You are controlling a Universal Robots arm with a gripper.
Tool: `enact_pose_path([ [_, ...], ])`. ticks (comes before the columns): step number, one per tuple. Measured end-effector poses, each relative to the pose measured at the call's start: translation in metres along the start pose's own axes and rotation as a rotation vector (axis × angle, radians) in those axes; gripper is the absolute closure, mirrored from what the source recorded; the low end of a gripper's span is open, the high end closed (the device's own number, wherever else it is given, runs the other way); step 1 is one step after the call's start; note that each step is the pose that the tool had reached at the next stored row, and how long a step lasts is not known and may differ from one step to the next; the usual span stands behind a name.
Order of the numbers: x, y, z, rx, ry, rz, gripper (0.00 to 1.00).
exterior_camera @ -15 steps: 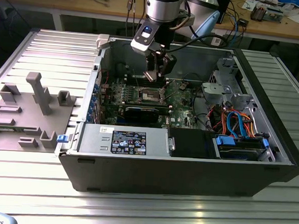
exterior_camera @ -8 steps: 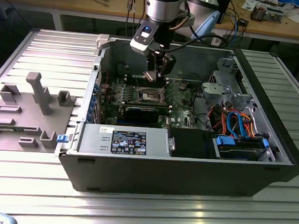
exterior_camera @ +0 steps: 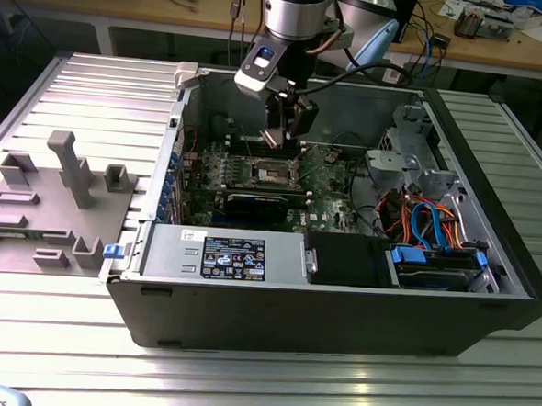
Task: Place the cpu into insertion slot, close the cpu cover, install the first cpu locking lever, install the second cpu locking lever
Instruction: 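Place the cpu into insertion slot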
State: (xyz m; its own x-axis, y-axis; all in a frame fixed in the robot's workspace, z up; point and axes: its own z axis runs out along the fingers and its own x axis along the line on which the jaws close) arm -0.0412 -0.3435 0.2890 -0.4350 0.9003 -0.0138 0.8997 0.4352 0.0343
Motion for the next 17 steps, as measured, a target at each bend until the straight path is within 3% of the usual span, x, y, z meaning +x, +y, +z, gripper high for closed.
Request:
enact_pose_path([
  [17,0.0003,-0.0006,0.0001,0.0012,-0.0025,0.038,0.45],
])
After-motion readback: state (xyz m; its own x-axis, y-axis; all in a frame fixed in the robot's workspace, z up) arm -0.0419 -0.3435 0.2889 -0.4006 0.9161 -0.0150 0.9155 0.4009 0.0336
